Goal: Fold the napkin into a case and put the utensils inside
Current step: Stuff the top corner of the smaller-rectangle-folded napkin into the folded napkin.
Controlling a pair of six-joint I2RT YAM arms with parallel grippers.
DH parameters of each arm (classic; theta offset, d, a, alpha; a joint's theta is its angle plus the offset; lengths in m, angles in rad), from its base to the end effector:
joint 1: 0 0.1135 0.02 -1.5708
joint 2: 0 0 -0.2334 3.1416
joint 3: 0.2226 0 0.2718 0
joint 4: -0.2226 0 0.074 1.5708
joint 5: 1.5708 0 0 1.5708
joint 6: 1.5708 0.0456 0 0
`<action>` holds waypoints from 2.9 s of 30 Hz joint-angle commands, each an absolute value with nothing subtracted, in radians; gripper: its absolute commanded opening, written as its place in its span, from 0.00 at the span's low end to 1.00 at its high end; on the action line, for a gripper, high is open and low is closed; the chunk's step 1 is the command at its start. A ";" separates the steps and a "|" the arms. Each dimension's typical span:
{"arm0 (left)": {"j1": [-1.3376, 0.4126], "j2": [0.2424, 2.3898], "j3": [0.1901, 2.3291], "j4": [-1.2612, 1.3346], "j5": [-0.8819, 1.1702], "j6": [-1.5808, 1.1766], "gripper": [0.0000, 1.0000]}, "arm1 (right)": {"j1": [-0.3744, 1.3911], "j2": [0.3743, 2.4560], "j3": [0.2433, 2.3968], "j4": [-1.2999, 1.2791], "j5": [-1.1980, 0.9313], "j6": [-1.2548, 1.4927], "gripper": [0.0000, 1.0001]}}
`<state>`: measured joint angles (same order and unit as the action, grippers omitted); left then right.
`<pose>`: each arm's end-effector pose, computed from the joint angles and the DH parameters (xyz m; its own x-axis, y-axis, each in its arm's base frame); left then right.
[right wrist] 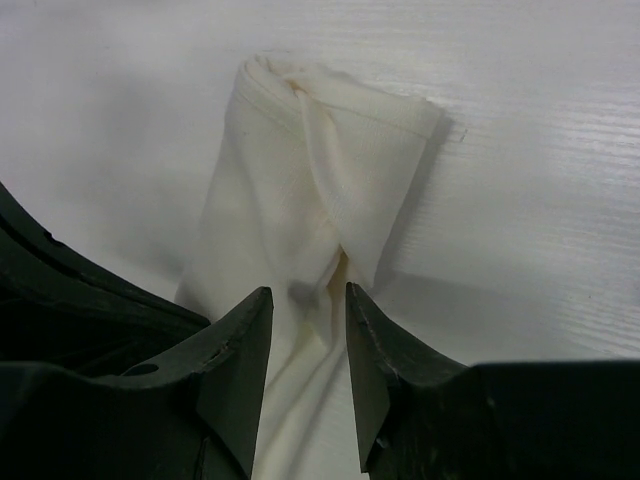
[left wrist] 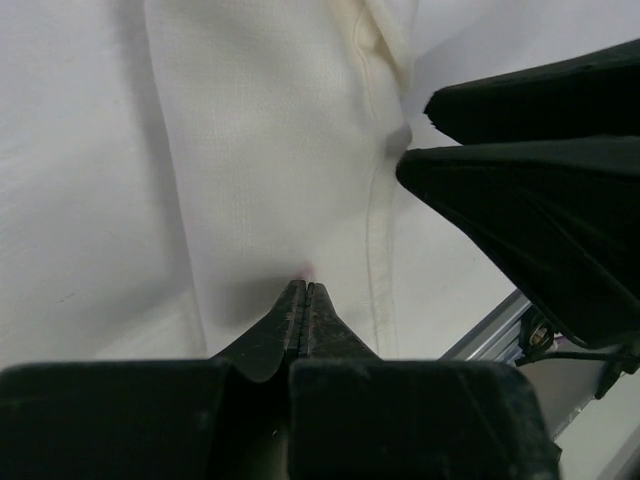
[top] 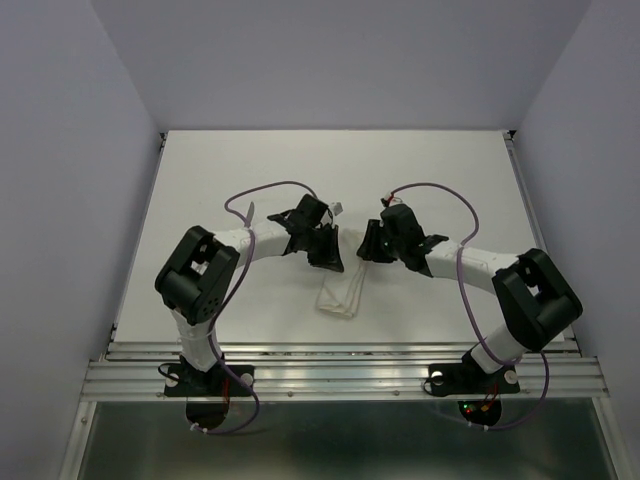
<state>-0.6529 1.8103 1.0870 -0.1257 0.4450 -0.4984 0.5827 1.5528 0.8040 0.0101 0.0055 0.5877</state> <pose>0.2978 -0.2525 0.1233 -0.8938 0.1404 -0.4259 0.3951 0.6960 -0.5997 0.2834 0.1865 0.1298 -0.7711 0.1558 -0.6174 -0.1434 0.9022 0.4068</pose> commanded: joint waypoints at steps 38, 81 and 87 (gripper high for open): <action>-0.788 1.755 0.966 -0.058 0.477 -0.554 0.00 | 0.583 1.460 0.773 0.011 0.031 0.624 0.69; -0.663 1.568 0.960 -0.093 0.497 -0.559 0.00 | 0.695 1.230 0.485 0.051 -0.291 0.798 0.50; -0.661 1.531 0.874 -0.055 0.476 -0.580 0.00 | 0.759 1.292 0.548 -0.049 -0.148 0.811 0.65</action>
